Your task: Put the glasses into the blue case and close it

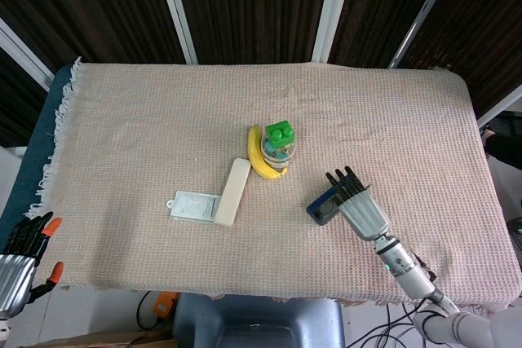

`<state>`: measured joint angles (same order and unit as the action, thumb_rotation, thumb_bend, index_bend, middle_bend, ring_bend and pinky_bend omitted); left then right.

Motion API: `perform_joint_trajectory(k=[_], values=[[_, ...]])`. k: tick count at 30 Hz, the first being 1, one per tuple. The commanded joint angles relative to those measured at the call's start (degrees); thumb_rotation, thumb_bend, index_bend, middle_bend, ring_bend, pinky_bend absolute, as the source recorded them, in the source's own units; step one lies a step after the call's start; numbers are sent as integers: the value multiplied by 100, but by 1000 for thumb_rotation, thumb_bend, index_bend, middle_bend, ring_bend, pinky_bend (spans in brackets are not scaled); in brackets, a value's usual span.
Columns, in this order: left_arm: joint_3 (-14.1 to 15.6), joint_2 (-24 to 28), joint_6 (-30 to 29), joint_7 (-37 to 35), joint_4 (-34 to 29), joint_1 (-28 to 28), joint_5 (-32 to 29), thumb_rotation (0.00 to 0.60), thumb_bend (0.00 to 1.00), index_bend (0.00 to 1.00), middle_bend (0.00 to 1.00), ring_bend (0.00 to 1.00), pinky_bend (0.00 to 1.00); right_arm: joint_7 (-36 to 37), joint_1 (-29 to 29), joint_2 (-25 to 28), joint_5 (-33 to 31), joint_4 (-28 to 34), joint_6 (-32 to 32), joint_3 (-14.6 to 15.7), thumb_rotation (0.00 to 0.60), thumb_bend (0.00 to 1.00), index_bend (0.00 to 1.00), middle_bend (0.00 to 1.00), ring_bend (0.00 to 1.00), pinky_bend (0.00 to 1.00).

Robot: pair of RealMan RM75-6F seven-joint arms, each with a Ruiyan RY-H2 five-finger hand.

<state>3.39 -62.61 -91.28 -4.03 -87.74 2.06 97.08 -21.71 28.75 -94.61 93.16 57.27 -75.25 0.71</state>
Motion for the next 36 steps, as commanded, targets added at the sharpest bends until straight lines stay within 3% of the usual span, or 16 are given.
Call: perform_joint_trajectory(k=[1, 23, 26, 30, 36], values=[[7, 1, -13, -17, 20, -10, 6, 600, 411, 0, 0, 0, 21, -184, 95, -39, -143, 137, 211, -129, 600, 575, 768, 186, 0, 5], [-5, 3, -1, 4, -5, -7, -6, 600, 413, 0, 0, 0, 21, -772, 330, -181, -671, 331, 822, -541, 600, 575, 734, 186, 0, 4], [2, 3, -9, -8, 11, -14, 1, 600, 414, 0, 0, 0, 21, -811, 371, -227, -737, 257, 895, -587, 600, 574, 650, 186, 0, 2], [-2, -3, 2, -2, 9, -6, 2, 600, 414, 0, 0, 0, 21, -897, 450, -319, -876, 156, 1010, -698, 600, 575, 441, 154, 0, 0], [-43, 1, 81, 98, -97, 47, -37, 600, 413, 0, 0, 0, 21, -1118, 643, -512, -1070, -84, 1097, -942, 600, 523, 346, 112, 0, 0]])
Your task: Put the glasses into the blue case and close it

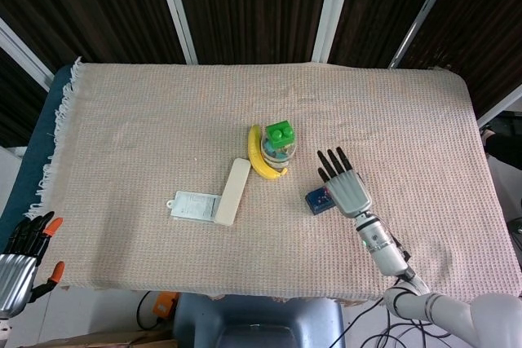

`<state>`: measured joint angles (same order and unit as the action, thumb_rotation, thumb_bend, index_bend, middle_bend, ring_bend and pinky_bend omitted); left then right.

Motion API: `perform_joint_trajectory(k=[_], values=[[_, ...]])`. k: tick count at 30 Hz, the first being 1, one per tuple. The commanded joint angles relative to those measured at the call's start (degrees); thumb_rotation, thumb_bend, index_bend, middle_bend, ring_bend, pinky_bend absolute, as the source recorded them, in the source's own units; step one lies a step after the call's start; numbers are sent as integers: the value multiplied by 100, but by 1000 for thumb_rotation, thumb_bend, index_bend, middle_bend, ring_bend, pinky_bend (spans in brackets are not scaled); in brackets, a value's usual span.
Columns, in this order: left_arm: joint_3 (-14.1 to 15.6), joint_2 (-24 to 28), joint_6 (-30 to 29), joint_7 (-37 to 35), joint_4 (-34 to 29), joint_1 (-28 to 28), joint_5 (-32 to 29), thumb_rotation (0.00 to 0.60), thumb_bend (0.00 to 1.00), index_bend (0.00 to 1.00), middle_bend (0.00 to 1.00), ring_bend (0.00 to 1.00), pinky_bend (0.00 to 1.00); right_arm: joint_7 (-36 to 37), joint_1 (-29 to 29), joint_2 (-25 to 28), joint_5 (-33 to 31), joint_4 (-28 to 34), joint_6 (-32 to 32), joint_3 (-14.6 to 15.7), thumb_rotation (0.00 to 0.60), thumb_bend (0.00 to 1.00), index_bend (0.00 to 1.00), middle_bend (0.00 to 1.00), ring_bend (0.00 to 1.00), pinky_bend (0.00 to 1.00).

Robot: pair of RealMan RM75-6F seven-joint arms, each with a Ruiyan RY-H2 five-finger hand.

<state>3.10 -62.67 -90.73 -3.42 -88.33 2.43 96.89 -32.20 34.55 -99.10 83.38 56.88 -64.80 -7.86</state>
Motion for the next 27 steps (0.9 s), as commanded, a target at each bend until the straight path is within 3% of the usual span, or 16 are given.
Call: perform_joint_trajectory(k=[1, 7, 11, 16, 20, 23, 27], values=[[-15, 11, 23, 42, -47, 9, -23, 600, 413, 0, 0, 0, 21, -78, 82, -70, -138, -34, 72, -120, 600, 503, 339, 108, 0, 0], [-20, 26, 2, 9, -44, 2, -27, 600, 413, 0, 0, 0, 21, 116, -9, 105, -84, 168, -155, -84, 600, 388, 328, 102, 0, 0], [-28, 29, -38, -25, -31, -10, -26, 600, 413, 0, 0, 0, 22, 266, -379, 633, -82, 989, -461, 77, 600, 347, 271, 71, 0, 0], [-68, 18, -109, -84, 0, -23, -44, 600, 414, 0, 0, 0, 21, 421, -1232, 1829, 143, 2586, -1246, 631, 600, 337, 168, 34, 0, 0], [-110, -42, -227, -67, 56, -48, -22, 600, 417, 0, 0, 0, 20, 668, -1980, 2728, 163, 3489, -1732, 1204, 600, 314, 157, 33, 0, 0], [-108, -83, -260, -15, 80, -62, 6, 600, 421, 0, 0, 0, 19, 1131, -2489, 2973, 527, 3415, -2340, 1536, 600, 305, 146, 20, 0, 0], [-123, -131, -227, 89, 76, -46, -7, 600, 422, 0, 0, 0, 18, 2096, -2963, 2906, 816, 2863, -3088, 1582, 600, 303, 131, 0, 0, 0]])
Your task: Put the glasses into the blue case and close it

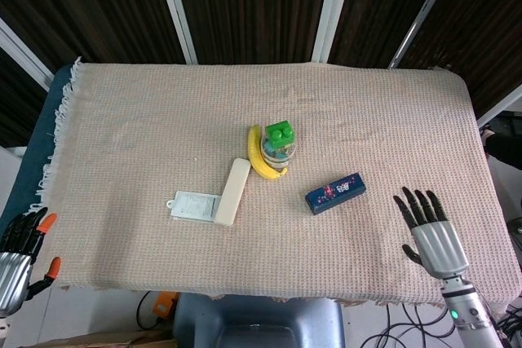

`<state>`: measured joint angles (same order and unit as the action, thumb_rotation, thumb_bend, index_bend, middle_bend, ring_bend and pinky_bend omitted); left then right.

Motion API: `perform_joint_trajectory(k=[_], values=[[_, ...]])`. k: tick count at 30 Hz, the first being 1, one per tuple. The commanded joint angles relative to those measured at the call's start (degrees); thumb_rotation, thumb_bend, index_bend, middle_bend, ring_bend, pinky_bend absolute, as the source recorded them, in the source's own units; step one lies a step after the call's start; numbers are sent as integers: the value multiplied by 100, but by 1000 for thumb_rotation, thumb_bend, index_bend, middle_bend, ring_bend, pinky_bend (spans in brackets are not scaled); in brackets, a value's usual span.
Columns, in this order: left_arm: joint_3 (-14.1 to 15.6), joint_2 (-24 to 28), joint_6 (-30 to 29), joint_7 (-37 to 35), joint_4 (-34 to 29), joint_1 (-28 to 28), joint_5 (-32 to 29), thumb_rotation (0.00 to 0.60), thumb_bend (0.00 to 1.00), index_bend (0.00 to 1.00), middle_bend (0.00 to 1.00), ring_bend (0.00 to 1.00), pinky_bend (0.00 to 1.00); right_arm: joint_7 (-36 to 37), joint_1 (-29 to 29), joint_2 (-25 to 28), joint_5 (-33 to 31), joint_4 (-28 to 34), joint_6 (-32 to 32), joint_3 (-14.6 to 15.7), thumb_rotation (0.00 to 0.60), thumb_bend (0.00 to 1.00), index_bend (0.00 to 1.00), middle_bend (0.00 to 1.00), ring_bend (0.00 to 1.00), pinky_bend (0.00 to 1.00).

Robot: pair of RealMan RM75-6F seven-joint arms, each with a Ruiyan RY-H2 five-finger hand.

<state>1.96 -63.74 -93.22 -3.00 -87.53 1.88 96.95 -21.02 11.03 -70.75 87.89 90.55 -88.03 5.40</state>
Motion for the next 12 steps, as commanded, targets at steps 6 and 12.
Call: perform_joint_trajectory(k=[6, 12], values=[[-44, -74, 160, 235, -65, 56, -108, 600, 422, 0, 0, 0, 18, 1506, -705, 154, 426, -702, -839, 106, 600, 302, 137, 0, 0, 0], [1, -82, 175, 352, -94, 28, -95, 600, 422, 0, 0, 0, 18, 1517, -712, 148, 559, -718, -663, 76, 600, 302, 138, 0, 0, 0]])
